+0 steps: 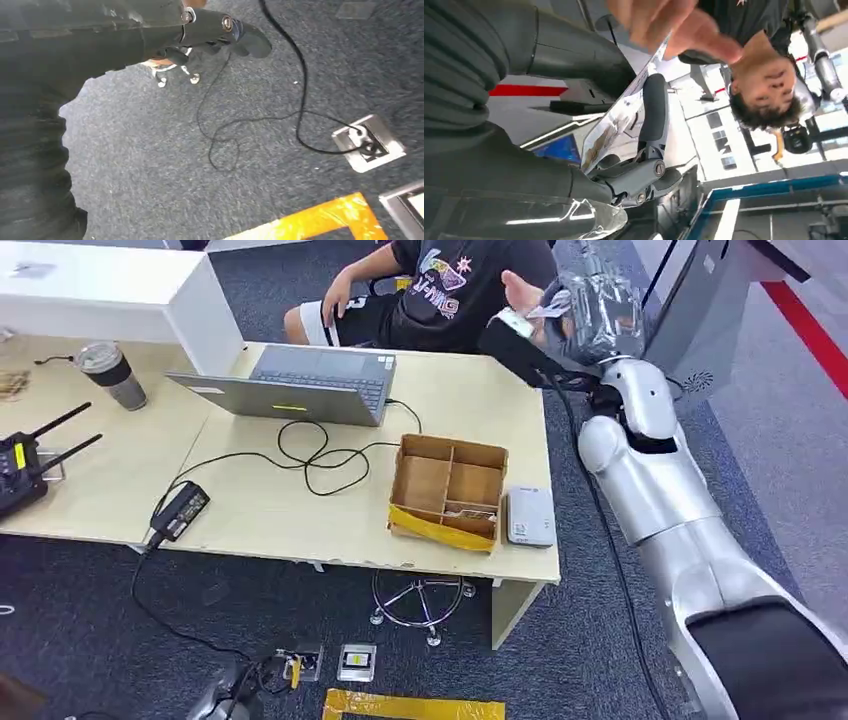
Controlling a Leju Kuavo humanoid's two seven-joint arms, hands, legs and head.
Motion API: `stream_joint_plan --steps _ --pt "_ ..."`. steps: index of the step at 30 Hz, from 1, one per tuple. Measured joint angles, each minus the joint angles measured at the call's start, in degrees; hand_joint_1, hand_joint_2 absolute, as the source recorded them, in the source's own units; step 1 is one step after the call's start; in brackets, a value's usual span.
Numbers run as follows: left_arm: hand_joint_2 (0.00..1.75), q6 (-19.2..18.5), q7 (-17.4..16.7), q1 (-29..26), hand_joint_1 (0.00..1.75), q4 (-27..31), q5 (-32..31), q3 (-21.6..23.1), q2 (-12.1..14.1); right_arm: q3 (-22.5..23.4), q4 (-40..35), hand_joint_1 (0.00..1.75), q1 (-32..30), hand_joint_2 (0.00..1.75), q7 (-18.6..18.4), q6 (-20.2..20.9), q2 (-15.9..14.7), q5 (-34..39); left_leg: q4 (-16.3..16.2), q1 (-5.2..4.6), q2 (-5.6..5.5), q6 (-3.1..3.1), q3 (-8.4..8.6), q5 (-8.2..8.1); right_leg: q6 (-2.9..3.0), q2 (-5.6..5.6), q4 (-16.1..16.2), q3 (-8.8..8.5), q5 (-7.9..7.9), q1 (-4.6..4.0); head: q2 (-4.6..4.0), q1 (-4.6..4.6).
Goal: Pass the card to the sensor for recognition and then transmit it.
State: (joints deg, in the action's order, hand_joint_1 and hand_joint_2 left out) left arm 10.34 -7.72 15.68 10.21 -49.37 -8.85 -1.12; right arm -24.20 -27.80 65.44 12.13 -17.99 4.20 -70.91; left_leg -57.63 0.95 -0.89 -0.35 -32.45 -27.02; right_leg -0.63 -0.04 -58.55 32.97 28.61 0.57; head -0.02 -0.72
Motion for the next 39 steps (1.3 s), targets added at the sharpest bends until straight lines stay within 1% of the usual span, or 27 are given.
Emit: stream_joint_plan --steps 3,6,8,13,19,24,25,27,30,33,36,39 --pt "1.75 0.0 0.0 0.0 0.0 0.0 0.2 0.0 -0.3 -1.1 1.2 1.75 0.6 1.75 -0.9 1.0 0.8 -1.7 0.0 0.0 0.0 0.0 -0.01 0.0 0.0 0.02 0.0 0.01 0.0 0.0 0.02 0.04" --pt "1.75 0.0 0.5 0.0 0.0 0.0 0.5 0.0 -0.5 -3.1 2.5 1.75 1.2 1.75 -2.8 4.9 0.8 -6.3 0.0 -0.01 0.0 0.0 -0.02 0.0 0.0 0.02 0.0 0.0 0.0 0.01 0.0 0.0" --pt "1.75 0.0 0.6 0.0 0.0 0.0 0.5 0.0 -0.5 -4.5 3.3 1.75 1.1 1.75 -3.3 6.1 0.8 -8.3 0.0 -0.03 0.03 0.0 -0.02 0.0 0.0 0.04 0.0 0.03 0.0 0.03 0.0 0.02" --pt "1.75 -0.1 0.8 0.1 0.0 0.0 0.5 0.0 -0.8 -7.5 4.9 1.75 1.1 1.75 -4.7 7.2 0.7 -11.9 0.0 -0.02 0.03 0.0 0.0 0.0 0.0 0.04 0.0 0.05 0.0 0.01 0.02 0.02" --pt "1.75 -0.4 0.8 0.0 0.0 0.0 -0.2 0.0 -1.2 -9.8 6.2 1.75 1.1 1.75 -5.8 7.6 -0.6 -12.4 0.0 -0.01 0.03 0.0 0.0 0.0 0.0 0.05 0.0 0.04 0.0 0.01 0.02 0.02" --pt "1.75 -0.5 0.8 0.0 0.0 0.0 -0.3 0.0 -1.2 -10.8 7.0 1.75 1.0 1.75 -6.2 7.8 -1.7 -12.3 0.0 -0.02 0.03 0.0 -0.01 0.0 0.0 0.05 0.0 0.04 -0.01 0.03 0.02 0.02" --pt "1.75 -0.5 0.8 0.0 0.0 0.0 -0.3 0.0 -1.2 -10.9 7.2 0.0 1.0 1.75 -6.2 7.8 -1.9 -12.3 0.0 -0.02 0.03 0.0 -0.01 0.0 0.0 0.06 0.0 0.04 -0.01 0.03 0.0 0.02" --pt "1.75 -0.5 0.8 0.0 0.0 0.0 -0.3 0.0 -1.2 -11.1 7.5 0.0 1.0 1.75 -6.7 7.6 -2.1 -12.1 0.0 -0.02 0.03 0.0 0.0 0.0 0.0 0.06 0.0 0.04 -0.01 0.02 0.0 0.02" --pt "1.75 -0.4 0.7 0.0 0.0 0.0 -0.4 0.0 -1.3 -11.5 7.8 0.0 0.9 1.75 -7.8 6.3 -2.4 -11.4 0.0 -0.02 0.03 0.0 0.0 0.0 0.0 0.06 0.0 0.05 -0.01 0.02 0.0 0.02" --pt "1.75 -0.4 0.6 0.0 0.0 0.0 -0.6 0.0 -1.3 -11.6 7.8 0.0 0.7 1.75 -8.0 3.4 -2.9 -10.1 0.0 -0.01 0.04 0.0 0.0 0.0 0.0 0.08 0.0 0.05 -0.01 0.02 0.0 0.04" --pt "1.75 -0.3 0.5 0.0 0.0 0.0 -0.7 0.0 -1.3 -11.6 7.8 0.0 0.7 1.75 -8.0 2.0 -3.2 -9.2 0.0 -0.01 0.06 0.0 0.0 0.0 0.0 0.1 0.0 0.05 -0.01 0.02 0.0 0.04" --pt "1.75 -0.3 0.4 -0.1 0.0 0.0 -0.9 0.0 -1.2 -11.4 7.8 0.0 0.7 1.75 -7.3 -2.1 -3.4 -7.1 0.0 -0.01 0.05 0.0 0.0 0.0 0.0 0.09 0.0 0.04 -0.01 0.02 0.02 0.04"
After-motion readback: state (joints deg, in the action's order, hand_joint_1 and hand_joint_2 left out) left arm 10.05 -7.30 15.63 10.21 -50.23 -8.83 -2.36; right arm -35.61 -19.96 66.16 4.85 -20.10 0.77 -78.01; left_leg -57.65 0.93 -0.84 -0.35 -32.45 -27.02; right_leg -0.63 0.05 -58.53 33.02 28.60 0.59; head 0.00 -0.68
